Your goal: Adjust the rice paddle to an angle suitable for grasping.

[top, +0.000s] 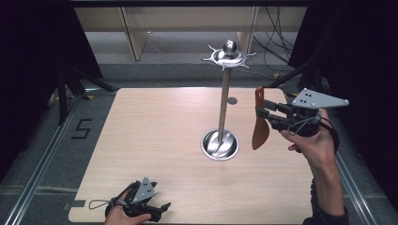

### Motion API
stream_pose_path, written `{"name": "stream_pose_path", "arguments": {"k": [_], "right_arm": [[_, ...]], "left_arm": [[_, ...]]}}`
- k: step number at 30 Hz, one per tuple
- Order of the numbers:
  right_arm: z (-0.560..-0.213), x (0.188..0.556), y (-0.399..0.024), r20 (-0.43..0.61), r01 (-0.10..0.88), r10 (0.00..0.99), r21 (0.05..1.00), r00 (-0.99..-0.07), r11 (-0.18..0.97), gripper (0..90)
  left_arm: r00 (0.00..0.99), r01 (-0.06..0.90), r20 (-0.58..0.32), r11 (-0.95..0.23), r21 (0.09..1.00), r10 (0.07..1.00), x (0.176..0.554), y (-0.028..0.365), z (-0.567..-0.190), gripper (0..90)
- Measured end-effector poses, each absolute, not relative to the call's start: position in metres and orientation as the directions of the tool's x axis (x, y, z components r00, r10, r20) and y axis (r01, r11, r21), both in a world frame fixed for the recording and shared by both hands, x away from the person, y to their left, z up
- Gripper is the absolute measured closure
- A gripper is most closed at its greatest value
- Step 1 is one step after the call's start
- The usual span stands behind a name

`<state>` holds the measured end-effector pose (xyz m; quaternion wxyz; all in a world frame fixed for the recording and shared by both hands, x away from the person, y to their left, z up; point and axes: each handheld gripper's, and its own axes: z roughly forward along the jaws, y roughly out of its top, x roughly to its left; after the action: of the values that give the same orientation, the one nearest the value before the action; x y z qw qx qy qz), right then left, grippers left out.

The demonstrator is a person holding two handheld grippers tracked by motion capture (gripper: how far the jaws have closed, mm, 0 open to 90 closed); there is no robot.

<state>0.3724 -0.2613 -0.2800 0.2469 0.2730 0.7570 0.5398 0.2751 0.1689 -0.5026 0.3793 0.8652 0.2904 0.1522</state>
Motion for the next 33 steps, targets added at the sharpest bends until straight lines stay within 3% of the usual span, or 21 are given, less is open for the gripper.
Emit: {"name": "stream_pose_path", "arguments": {"k": [33], "right_arm": [[-0.242,0.381,-0.247,-0.081,0.099,0.676,0.970,-0.733,0.224,67.1]], "left_arm": [[0.781,0.393,0.043,-0.544,0.741,0.623,0.276,0.169,-0.503,15.5]]}}
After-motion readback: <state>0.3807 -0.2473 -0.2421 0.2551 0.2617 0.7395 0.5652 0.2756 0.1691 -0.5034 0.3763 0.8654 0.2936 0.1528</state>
